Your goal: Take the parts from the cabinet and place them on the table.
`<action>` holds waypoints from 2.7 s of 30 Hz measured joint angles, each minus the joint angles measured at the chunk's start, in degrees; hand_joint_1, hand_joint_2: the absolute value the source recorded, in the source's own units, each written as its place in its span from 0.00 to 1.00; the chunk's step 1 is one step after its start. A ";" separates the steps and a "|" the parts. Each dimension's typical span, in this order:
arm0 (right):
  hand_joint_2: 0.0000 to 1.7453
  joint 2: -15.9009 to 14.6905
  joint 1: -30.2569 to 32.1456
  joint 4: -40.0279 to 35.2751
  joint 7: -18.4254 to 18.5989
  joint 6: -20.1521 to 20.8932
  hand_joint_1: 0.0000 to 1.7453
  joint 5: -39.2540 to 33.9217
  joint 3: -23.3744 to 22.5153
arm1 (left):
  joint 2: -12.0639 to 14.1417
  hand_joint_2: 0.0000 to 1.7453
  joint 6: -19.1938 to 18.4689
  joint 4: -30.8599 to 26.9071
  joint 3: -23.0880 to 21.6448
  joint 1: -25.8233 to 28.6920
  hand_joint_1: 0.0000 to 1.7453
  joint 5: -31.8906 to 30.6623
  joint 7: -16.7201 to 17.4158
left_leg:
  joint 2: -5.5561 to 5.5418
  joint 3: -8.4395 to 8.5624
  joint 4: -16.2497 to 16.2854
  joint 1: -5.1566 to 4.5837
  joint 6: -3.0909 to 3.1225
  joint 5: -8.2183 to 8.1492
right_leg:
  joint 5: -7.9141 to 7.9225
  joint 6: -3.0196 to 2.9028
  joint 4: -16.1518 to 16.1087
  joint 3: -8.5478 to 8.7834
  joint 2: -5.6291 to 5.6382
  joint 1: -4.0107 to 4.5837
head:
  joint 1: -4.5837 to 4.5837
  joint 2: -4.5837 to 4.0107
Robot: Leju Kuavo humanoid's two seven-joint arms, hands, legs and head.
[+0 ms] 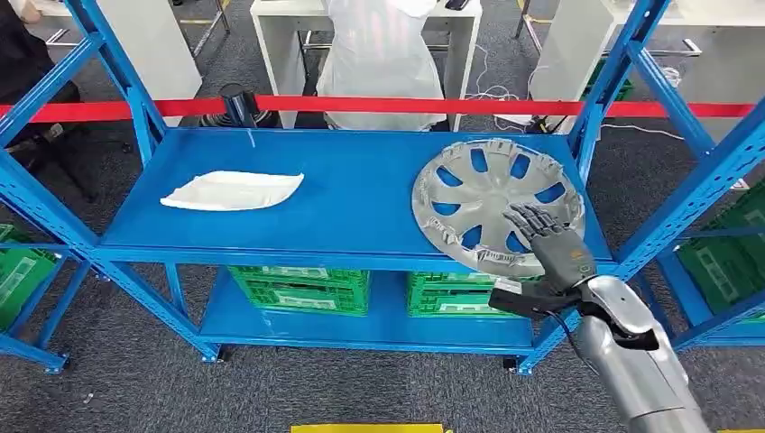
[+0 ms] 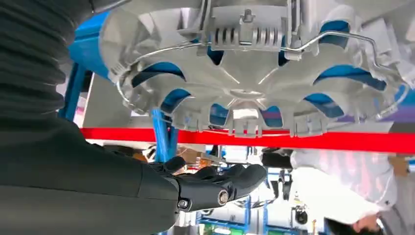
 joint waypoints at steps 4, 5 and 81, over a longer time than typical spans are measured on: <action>1.00 -0.98 -4.05 4.56 -1.27 -0.04 0.00 -0.35 2.89 | -0.35 0.00 0.13 0.02 0.77 0.01 0.00 1.47 0.09 | 0.08 -0.03 0.00 -0.01 0.00 0.00 | 0.00 0.00 0.01 0.02 0.08 0.01 | 0.00 -0.02; 1.00 -1.03 -6.34 6.64 -2.43 0.53 0.00 -0.70 4.16 | -0.57 0.00 0.46 0.00 1.34 -0.03 0.00 2.63 -0.09 | 0.14 -0.04 -0.02 -0.02 0.00 0.00 | 0.01 0.00 0.02 0.02 0.16 0.03 | 0.02 0.00; 1.00 4.98 -16.46 33.10 0.96 -3.50 1.00 -13.00 15.74 | -1.75 0.00 0.59 -0.66 6.71 -0.96 0.00 1.57 -5.33 | 0.02 0.59 -0.02 -0.01 0.21 -0.01 | 0.05 0.20 -0.31 0.66 0.13 0.15 | 0.02 0.00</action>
